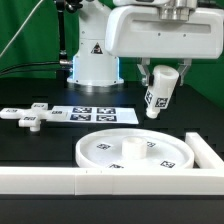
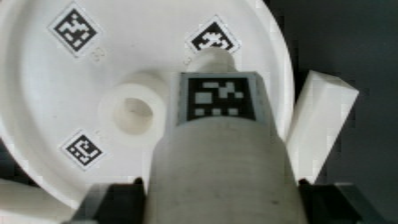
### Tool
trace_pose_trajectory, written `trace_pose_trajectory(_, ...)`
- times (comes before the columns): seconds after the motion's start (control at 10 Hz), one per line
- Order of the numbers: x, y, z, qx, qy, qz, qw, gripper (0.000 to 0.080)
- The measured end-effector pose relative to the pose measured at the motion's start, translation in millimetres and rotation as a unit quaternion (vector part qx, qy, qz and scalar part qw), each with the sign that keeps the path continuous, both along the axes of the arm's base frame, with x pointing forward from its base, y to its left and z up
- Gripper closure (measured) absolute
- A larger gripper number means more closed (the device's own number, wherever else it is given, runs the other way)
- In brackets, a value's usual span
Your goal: Assemble round table
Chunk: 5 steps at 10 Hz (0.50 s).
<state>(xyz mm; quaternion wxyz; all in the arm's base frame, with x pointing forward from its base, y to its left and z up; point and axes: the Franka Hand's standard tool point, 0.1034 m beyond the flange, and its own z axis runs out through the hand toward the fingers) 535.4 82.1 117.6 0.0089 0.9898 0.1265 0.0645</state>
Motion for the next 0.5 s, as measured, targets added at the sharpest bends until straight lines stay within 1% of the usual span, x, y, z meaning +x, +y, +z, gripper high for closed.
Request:
trace_pose_trajectory(0.1,3.3,1.6,0.1,0.009,-0.037,0.003,0.999,0.0390)
trace_pose_trajectory(0.2,2.0,2.1,-1.5,0.013,-0.051,0.006,0.999,0.0390)
trace_pose_trajectory(0.3,2.2,-1.1,-1.4,0.012,-0.045,0.014,0.999,0.0390)
trace_pose_trajectory(0.4,16.5,-12.9,7.7,0.017,-0.037,0.012,0.999,0.0390)
trace_pose_trajectory(0.5,30.3,-21.0,13.9,0.020,-0.048,0.014,0.999,0.0390)
